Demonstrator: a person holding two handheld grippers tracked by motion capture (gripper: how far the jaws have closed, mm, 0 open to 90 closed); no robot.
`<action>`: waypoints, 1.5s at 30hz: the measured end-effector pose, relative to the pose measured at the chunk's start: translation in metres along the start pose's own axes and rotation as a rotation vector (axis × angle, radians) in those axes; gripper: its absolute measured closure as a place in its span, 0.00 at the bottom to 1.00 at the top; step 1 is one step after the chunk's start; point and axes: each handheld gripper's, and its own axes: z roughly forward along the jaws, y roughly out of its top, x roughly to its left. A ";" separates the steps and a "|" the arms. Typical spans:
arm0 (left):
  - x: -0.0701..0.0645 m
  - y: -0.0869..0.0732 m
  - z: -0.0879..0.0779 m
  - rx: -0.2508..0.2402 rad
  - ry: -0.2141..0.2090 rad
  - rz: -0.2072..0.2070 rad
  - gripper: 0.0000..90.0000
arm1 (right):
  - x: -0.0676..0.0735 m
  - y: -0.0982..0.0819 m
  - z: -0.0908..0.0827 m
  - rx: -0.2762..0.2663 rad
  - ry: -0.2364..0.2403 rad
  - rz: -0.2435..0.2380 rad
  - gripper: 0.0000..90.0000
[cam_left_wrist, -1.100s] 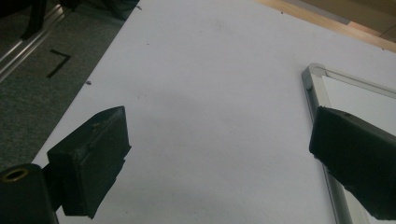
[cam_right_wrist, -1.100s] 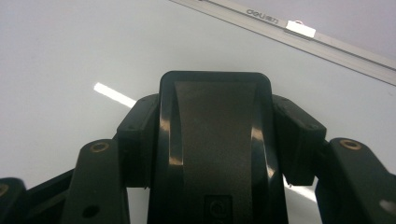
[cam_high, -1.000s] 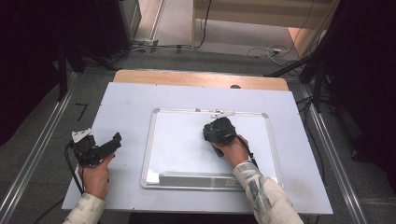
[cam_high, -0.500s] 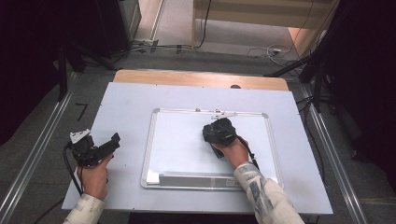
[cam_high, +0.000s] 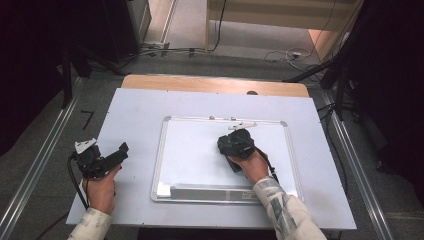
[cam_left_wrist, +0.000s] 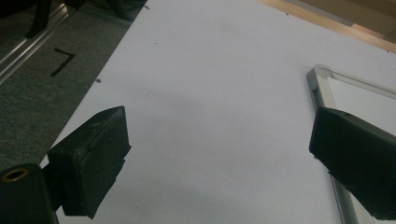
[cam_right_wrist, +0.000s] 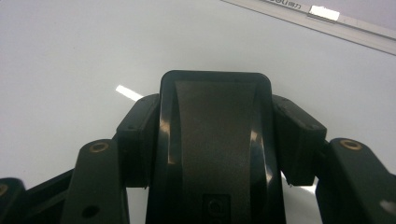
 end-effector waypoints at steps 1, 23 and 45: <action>0.000 0.000 0.000 0.000 -0.001 0.000 0.06 | 0.000 0.000 -0.001 -0.003 0.008 0.007 0.42; 0.000 0.000 0.000 0.001 0.000 0.001 0.06 | -0.011 0.003 -0.029 -0.067 0.006 0.042 0.42; 0.000 0.000 -0.001 -0.001 -0.001 0.001 0.06 | -0.036 -0.011 -0.052 -0.099 -0.044 0.103 0.42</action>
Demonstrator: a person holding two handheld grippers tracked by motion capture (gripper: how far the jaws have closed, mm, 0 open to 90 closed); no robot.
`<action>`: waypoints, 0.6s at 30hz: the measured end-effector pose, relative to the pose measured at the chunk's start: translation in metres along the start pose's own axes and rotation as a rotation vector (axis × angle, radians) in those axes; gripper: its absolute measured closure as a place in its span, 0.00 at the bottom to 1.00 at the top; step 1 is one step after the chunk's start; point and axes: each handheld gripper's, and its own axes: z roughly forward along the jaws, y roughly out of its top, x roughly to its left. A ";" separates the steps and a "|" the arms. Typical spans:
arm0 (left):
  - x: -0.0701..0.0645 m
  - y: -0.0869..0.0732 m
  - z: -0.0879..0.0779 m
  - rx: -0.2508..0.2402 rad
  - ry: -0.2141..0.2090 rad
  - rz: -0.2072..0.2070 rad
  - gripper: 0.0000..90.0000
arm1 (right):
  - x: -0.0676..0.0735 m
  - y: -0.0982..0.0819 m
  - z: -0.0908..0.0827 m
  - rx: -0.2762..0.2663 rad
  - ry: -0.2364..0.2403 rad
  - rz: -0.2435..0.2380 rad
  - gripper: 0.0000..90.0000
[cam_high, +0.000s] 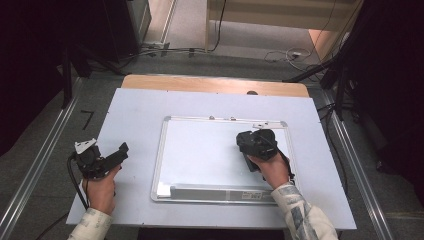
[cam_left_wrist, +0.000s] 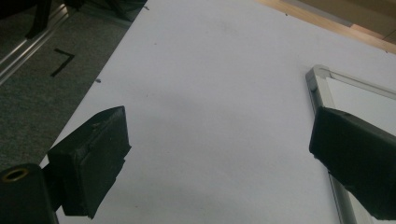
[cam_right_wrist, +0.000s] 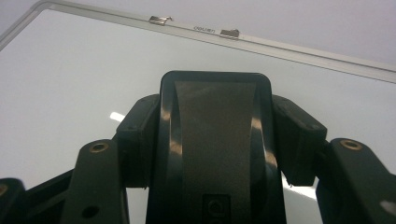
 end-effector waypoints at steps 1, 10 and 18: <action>0.000 0.000 0.000 0.001 0.000 0.000 0.06 | -0.001 -0.001 -0.001 0.001 -0.003 0.001 0.42; -0.001 0.000 0.000 0.001 0.001 0.000 0.06 | -0.010 -0.007 -0.008 -0.010 -0.023 0.016 0.42; -0.002 0.000 0.000 0.003 0.000 0.003 0.06 | -0.019 -0.014 -0.015 -0.014 -0.042 0.024 0.42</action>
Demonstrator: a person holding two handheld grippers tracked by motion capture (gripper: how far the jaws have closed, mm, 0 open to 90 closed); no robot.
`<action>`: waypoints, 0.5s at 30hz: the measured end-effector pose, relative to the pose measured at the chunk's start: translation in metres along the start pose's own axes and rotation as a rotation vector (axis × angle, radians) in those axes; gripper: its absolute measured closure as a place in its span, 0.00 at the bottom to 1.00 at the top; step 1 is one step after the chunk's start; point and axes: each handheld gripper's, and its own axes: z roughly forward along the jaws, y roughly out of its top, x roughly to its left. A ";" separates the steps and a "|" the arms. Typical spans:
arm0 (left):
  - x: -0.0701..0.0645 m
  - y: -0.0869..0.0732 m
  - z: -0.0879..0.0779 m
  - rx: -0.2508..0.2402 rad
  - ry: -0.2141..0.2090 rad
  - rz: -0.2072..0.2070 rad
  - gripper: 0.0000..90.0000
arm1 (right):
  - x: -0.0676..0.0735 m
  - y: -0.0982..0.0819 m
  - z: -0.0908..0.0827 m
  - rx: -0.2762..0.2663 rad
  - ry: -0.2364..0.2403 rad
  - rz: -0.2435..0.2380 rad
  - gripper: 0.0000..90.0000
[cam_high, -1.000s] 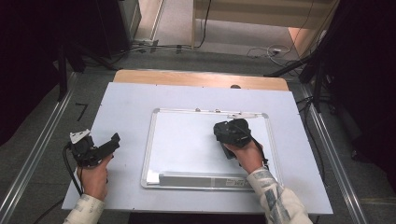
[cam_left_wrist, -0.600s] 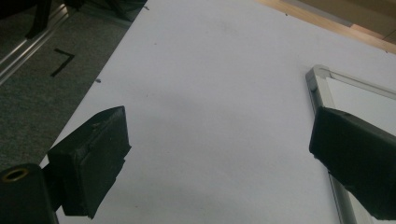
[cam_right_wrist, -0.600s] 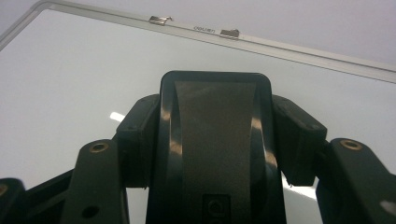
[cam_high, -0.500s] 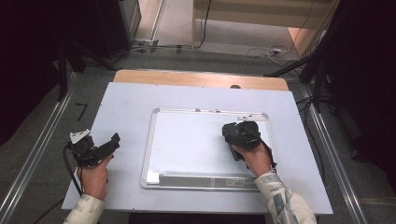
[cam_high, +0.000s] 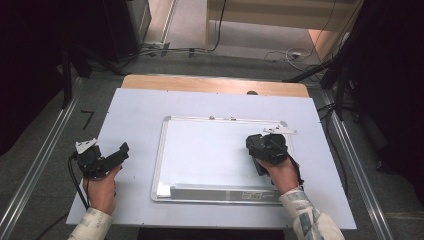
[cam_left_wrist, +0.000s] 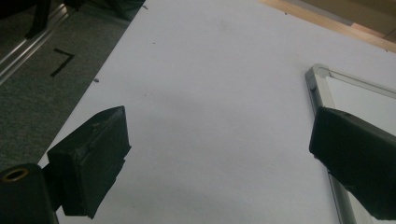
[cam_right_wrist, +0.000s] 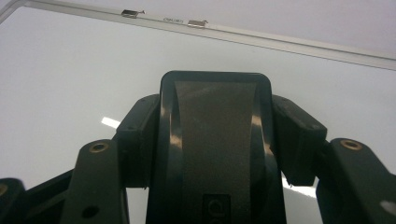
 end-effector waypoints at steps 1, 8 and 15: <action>0.000 0.000 0.000 0.001 0.000 0.000 0.06 | -0.001 -0.001 0.000 0.001 -0.002 0.001 0.42; 0.000 0.000 0.000 0.001 0.000 -0.001 0.06 | -0.006 -0.004 -0.004 -0.003 -0.008 0.010 0.42; 0.000 0.000 0.000 0.004 -0.002 -0.003 0.06 | -0.014 -0.007 -0.011 -0.015 -0.023 0.020 0.42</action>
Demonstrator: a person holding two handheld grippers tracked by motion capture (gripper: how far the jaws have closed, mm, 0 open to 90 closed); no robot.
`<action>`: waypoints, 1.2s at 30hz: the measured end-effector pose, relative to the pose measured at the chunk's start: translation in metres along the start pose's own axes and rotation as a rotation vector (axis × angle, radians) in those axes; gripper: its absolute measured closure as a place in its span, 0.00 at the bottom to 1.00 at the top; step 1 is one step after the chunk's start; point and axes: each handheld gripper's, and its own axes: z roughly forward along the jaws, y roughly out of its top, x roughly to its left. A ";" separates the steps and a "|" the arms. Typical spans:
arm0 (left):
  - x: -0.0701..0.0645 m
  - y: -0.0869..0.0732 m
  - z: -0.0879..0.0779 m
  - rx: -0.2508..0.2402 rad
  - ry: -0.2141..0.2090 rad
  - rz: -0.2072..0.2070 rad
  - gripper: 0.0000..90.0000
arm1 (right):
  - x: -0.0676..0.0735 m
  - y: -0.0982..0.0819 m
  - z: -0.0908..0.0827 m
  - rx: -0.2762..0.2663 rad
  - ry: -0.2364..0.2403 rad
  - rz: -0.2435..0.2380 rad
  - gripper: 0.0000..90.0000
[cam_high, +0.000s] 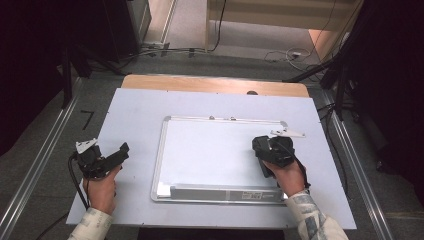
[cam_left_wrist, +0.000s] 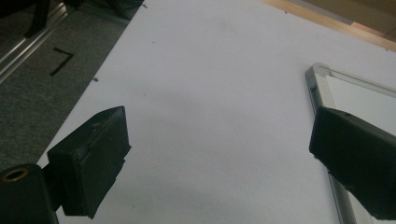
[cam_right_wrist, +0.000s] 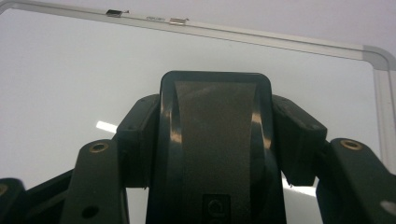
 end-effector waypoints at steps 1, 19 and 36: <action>0.000 0.000 0.000 0.000 0.001 0.002 0.06 | -0.001 -0.001 -0.001 -0.002 -0.004 0.004 0.42; 0.000 0.000 0.000 0.002 0.002 0.000 0.06 | -0.027 -0.020 -0.015 -0.009 -0.061 0.058 0.42; 0.000 0.000 0.000 0.003 0.001 -0.005 0.06 | -0.038 -0.028 -0.025 -0.014 -0.085 0.089 0.42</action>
